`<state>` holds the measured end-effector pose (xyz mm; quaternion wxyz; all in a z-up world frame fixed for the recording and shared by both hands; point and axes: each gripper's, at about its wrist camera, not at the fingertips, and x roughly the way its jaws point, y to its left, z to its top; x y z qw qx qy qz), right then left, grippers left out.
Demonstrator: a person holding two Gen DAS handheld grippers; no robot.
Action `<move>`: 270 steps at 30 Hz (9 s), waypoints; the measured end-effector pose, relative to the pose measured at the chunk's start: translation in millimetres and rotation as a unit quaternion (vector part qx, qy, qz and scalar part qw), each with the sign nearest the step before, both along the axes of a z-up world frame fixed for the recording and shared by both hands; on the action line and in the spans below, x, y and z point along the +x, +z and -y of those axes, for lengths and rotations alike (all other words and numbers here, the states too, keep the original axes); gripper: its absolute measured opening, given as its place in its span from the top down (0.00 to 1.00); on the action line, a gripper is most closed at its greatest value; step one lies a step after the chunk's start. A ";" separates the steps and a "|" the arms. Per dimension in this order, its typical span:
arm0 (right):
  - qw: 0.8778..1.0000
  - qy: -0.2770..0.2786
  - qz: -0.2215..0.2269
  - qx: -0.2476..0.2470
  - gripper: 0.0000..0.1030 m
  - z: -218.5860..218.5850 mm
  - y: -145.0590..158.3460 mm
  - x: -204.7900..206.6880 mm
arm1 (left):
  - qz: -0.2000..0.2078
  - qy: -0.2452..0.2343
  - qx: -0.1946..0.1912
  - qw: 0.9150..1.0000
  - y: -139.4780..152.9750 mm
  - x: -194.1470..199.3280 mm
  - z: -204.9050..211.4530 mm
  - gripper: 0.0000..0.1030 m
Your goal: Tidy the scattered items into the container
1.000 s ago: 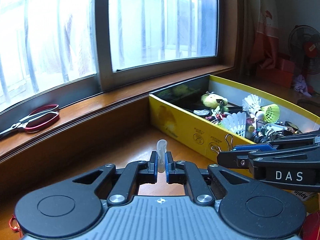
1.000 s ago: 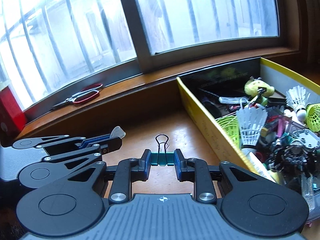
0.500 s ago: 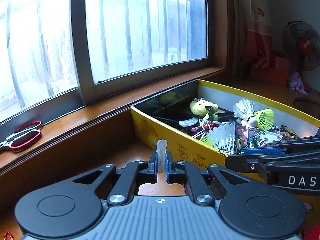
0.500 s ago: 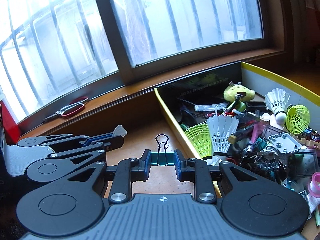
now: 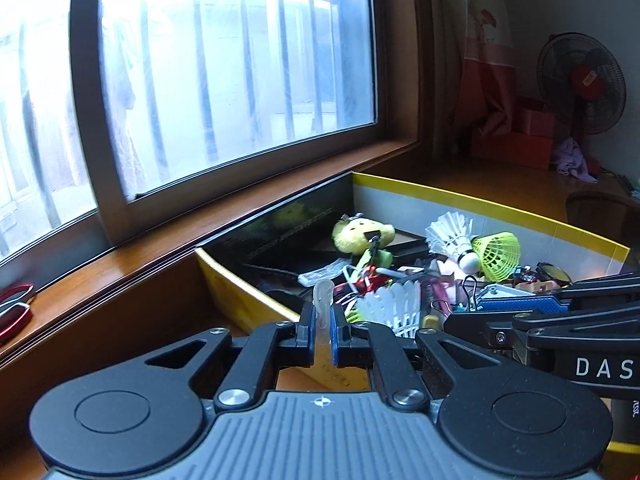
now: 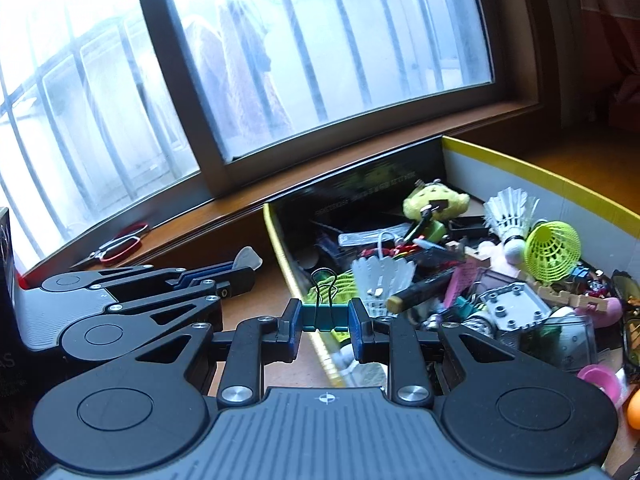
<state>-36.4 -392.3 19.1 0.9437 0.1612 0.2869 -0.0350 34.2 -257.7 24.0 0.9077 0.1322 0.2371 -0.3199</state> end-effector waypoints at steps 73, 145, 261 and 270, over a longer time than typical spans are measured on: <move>0.924 0.363 -0.107 -0.046 0.68 -332.0 -75.3 94.1 | -0.108 0.350 0.011 0.930 -68.4 1.4 -390.6 0.47; 0.982 0.186 -0.037 -0.021 0.95 -205.6 -21.6 46.4 | -0.028 0.144 -0.023 0.989 -6.7 11.5 -233.7 0.97; 0.975 -0.190 -0.106 0.034 0.19 -128.1 -20.1 -46.6 | -0.079 0.008 0.021 0.997 -17.4 -23.6 -176.0 0.02; 0.968 -0.210 -0.133 0.042 0.16 -129.8 -30.7 -47.9 | -0.098 0.000 0.032 0.995 -32.4 -24.8 -177.7 0.01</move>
